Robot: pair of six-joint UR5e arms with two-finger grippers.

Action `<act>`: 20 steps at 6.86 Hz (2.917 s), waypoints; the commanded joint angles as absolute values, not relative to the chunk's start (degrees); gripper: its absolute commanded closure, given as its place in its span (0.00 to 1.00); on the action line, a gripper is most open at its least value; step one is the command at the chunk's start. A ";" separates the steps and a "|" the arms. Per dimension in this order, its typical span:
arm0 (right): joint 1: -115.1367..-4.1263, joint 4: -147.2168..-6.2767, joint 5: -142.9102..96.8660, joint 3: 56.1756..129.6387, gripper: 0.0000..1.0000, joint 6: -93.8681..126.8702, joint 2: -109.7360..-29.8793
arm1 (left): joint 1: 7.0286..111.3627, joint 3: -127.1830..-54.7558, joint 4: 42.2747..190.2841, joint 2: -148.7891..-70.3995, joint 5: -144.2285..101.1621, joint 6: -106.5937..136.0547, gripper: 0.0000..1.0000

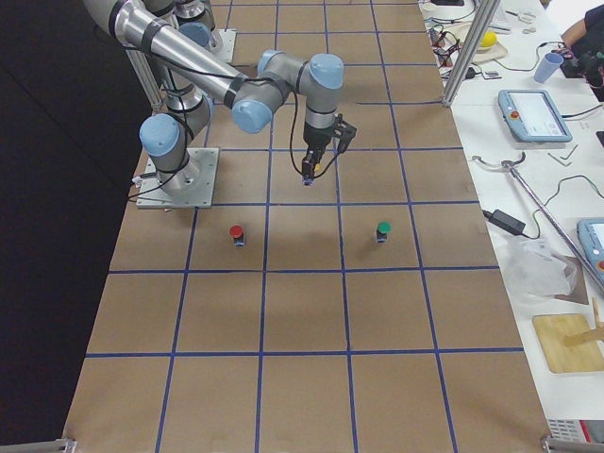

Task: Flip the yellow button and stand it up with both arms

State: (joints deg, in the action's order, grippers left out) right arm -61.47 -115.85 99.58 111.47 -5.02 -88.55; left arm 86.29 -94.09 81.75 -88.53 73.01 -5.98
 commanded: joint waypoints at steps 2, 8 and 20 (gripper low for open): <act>-53.63 -129.36 97.05 115.04 0.85 -11.51 -80.25 | 87.01 -83.96 91.80 -94.47 87.50 -4.24 0.00; -49.39 -143.26 93.08 121.55 0.58 -14.85 -76.82 | 87.19 -84.37 89.30 -95.27 88.07 2.27 0.00; -76.77 -87.60 92.90 87.39 0.00 -0.34 -86.29 | 89.30 -83.06 88.86 -94.40 86.40 5.10 0.01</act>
